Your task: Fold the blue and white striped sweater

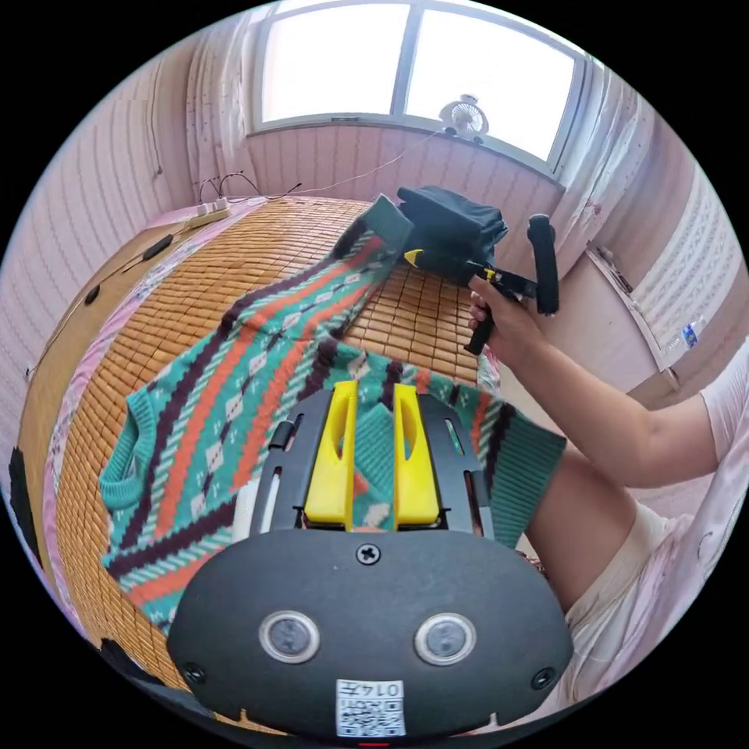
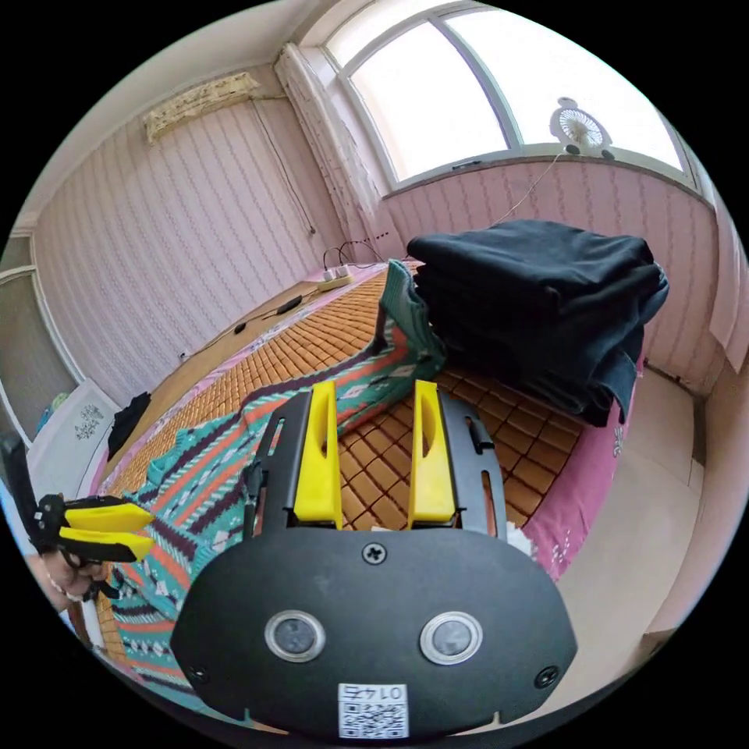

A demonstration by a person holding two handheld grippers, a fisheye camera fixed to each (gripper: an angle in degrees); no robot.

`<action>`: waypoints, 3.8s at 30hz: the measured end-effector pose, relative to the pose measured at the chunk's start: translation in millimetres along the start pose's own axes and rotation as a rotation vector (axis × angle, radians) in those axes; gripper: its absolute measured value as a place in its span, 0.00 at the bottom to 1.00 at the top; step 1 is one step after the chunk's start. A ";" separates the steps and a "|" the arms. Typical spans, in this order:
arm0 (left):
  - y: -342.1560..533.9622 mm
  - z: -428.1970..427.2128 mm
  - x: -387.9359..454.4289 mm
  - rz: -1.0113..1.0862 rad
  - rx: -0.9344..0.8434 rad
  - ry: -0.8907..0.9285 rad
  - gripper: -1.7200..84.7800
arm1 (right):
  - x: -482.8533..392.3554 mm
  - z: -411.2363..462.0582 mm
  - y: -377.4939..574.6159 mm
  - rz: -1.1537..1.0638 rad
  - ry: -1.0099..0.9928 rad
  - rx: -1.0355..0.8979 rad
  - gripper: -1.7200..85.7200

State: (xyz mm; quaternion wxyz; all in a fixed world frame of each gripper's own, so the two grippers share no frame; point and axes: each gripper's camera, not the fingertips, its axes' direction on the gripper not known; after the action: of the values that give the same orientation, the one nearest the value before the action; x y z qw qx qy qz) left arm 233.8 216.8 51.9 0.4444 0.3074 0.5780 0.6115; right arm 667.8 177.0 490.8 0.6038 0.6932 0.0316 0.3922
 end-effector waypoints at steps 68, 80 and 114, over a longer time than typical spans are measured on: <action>464.5 -216.4 -328.4 -0.935 0.094 -0.240 0.12 | -209.7 63.5 -28.9 -0.668 -0.590 -0.350 0.19; 395.5 -214.9 -492.5 -0.843 0.169 -0.206 0.17 | -324.2 208.5 -75.1 -0.835 -0.260 -0.615 0.17; 413.1 -386.9 -448.2 -0.826 0.288 -0.134 0.13 | -209.8 42.0 -44.9 -0.908 -0.728 -0.474 0.08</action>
State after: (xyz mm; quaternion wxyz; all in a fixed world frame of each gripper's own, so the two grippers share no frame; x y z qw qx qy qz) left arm -1.7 -327.7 463.3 0.6405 0.1482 0.7017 0.2746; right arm 566.6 46.4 347.5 0.8195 0.5473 0.0275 -0.1680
